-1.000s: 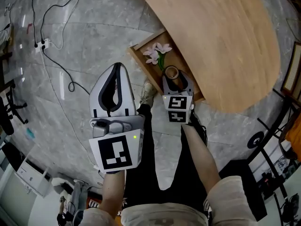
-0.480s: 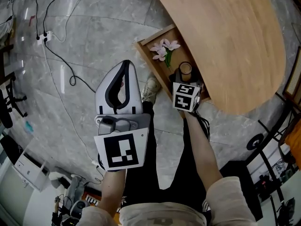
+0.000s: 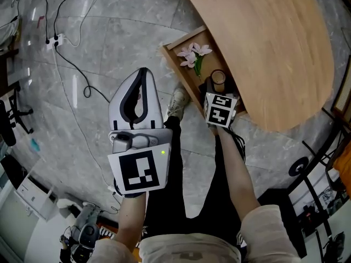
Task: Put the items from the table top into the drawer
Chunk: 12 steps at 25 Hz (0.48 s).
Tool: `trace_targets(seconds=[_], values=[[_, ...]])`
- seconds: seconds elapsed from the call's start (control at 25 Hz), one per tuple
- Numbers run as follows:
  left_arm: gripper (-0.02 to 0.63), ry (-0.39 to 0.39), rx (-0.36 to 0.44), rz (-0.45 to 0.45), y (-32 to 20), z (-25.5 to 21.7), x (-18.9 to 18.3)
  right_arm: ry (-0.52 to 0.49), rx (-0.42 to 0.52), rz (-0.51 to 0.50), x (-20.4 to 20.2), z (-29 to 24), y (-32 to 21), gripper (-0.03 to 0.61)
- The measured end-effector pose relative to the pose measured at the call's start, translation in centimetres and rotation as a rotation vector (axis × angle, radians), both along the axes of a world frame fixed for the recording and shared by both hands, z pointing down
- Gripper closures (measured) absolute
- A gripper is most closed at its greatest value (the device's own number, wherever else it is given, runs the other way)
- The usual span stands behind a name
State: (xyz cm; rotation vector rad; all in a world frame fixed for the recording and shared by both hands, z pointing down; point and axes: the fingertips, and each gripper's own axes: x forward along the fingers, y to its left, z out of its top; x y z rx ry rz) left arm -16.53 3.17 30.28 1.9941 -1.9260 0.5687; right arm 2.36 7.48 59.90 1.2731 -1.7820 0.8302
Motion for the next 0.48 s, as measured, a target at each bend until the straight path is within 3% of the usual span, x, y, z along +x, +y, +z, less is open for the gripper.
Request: trace_targets(seconds=[0.28,0.48], values=[[0.607,-0.008,0.069,-0.034,0.2,-5.9,-0.6,0.008,-0.057,0.075,0.8,-3.1,1.4,0.331],[0.607,0.013,0.164,-0.046,0.0,-15.0,-0.4,0.006,0.007,0.119,1.2,-14.2,-1.0,0.334]])
